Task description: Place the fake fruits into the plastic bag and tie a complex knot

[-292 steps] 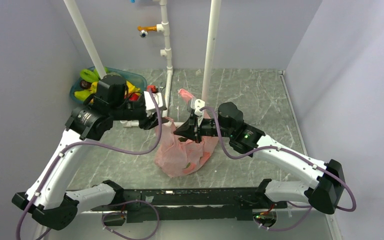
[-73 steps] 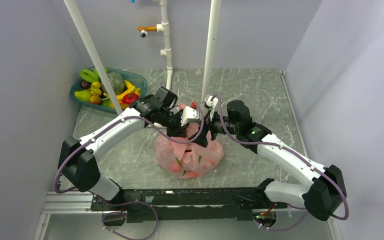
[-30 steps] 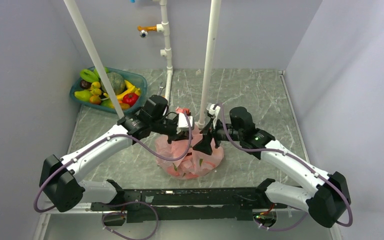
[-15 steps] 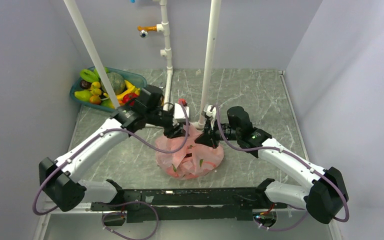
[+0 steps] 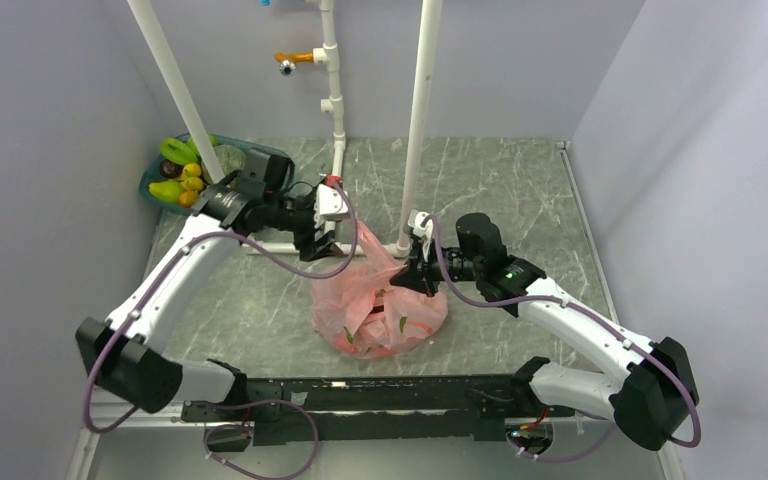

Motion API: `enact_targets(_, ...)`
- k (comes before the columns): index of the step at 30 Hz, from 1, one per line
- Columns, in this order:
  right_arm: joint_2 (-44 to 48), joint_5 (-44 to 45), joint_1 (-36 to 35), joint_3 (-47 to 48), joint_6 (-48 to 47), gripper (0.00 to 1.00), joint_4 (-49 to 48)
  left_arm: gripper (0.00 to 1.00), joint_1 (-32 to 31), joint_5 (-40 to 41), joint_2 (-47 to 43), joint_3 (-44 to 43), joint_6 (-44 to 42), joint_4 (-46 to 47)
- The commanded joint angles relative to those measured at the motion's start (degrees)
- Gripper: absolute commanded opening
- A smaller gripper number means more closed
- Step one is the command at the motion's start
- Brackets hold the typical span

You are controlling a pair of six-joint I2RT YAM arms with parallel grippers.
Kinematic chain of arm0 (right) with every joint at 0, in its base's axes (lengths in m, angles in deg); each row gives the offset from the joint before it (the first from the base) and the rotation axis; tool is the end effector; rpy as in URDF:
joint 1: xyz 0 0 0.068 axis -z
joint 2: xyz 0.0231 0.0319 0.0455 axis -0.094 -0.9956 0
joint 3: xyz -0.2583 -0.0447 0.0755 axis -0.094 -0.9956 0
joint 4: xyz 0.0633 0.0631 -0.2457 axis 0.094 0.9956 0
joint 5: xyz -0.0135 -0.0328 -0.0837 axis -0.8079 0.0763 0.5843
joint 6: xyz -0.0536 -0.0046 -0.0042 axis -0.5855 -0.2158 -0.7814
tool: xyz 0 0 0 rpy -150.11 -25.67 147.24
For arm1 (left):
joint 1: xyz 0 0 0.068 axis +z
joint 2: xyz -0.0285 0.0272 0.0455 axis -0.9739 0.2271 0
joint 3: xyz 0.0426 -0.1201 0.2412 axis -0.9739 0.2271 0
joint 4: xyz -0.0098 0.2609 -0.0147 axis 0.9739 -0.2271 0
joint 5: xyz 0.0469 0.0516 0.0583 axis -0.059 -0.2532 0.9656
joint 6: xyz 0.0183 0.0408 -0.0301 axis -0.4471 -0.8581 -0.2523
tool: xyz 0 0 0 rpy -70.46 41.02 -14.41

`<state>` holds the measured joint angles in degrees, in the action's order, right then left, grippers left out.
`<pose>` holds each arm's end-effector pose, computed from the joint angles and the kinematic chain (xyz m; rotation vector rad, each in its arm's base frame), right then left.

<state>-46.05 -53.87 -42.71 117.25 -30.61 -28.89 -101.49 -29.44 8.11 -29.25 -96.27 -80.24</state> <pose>0.1789 0.1641 0.2787 -1.1398 1.7214 1.0232 0.2260 -0.1304 0.3751 1.5261 1.5521 -0.6762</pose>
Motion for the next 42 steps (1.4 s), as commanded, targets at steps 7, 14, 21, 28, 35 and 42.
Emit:
enact_targets(7, 1.7, -1.8, -1.3, 1.1, -4.4, 0.00, -0.4, 0.75, 0.2, -6.2, 7.3, -6.2, -9.5, -1.7)
enact_targets(14, 1.8, -0.8, -1.6, 1.1, -5.4, 0.00, -0.4, 0.59, 0.1, -10.0, 10.0, -9.5, -11.2, -5.9)
enact_targets(21, 2.3, -0.6, -1.6, 0.5, -5.6, 0.00, -1.2, 0.55, 0.1, -10.1, 11.0, -11.3, -13.0, -10.9)
enact_targets(28, 2.0, -1.9, -1.6, 0.7, -5.6, 0.00, -0.4, 0.68, 0.0, -8.2, 12.5, -11.5, -11.3, -8.9)
enact_targets(35, 1.6, 0.2, -1.5, 0.5, -5.0, 0.00, -1.0, 0.11, 0.0, -11.7, 10.8, -12.7, -13.4, -12.4)
enact_targets(42, 0.0, 8.8, -1.5, 0.6, 1.2, 0.00, -3.6, 0.00, -1.0, -16.4, 2.5, -10.4, -3.8, -11.3)
